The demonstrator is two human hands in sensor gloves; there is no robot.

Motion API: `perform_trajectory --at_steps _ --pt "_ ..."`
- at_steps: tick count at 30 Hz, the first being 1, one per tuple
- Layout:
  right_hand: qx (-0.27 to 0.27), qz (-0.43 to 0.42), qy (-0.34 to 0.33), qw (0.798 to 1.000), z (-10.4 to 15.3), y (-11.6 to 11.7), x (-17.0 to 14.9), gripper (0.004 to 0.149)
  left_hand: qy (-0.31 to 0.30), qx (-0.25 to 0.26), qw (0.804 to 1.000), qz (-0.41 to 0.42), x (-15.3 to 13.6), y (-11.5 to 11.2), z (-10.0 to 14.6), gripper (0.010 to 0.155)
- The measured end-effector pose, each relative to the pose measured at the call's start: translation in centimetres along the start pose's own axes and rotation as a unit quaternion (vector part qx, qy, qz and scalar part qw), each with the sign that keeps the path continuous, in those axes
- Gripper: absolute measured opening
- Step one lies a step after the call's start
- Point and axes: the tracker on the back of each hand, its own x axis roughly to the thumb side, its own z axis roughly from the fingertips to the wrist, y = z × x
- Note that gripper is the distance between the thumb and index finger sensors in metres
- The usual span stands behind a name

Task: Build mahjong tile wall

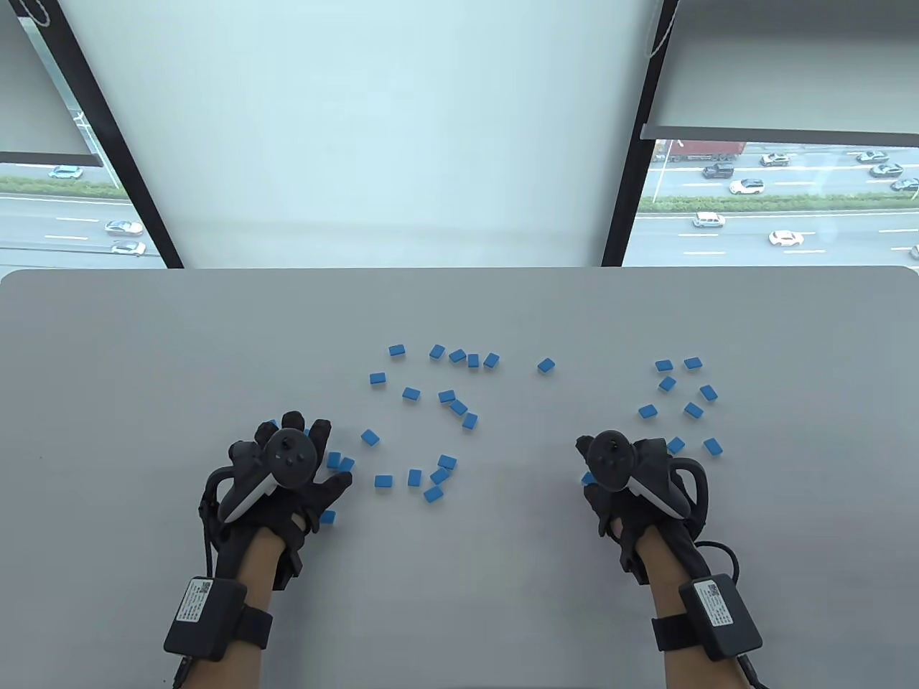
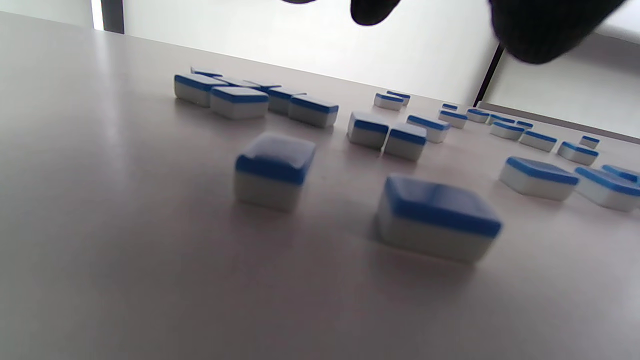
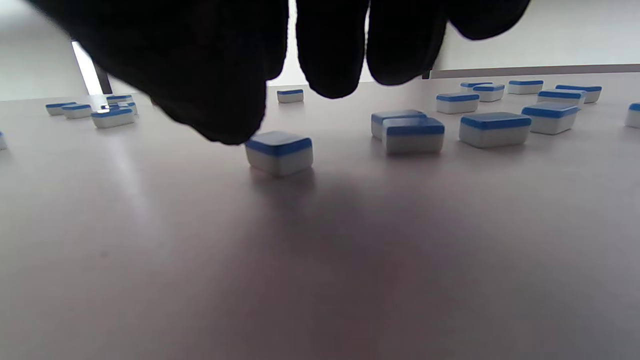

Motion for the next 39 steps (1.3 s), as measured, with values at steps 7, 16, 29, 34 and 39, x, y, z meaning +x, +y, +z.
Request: perform_trajectory --at_steps 7,16,29,34,39 --pt "0.037 0.031 -0.006 0.999 -0.4 1.1 0.6 0.063 0.0 -0.001 1.0 -0.007 0.1 -0.1 0.0 0.086" --pt "0.03 0.048 -0.018 0.998 -0.6 1.4 2.2 0.056 0.001 -0.003 1.0 -0.011 0.2 -0.2 0.0 0.086" --pt "0.017 0.008 -0.115 0.993 0.8 2.0 8.4 0.058 0.004 -0.008 1.0 -0.019 0.3 -0.3 0.0 0.086" --pt "0.021 0.03 -0.122 0.992 0.9 2.5 9.1 0.058 0.004 -0.009 1.0 -0.02 0.4 -0.3 0.0 0.086" --pt "0.01 0.024 -0.131 0.991 1.1 2.6 9.4 0.057 0.004 -0.013 1.0 -0.024 0.5 -0.5 0.0 0.086"
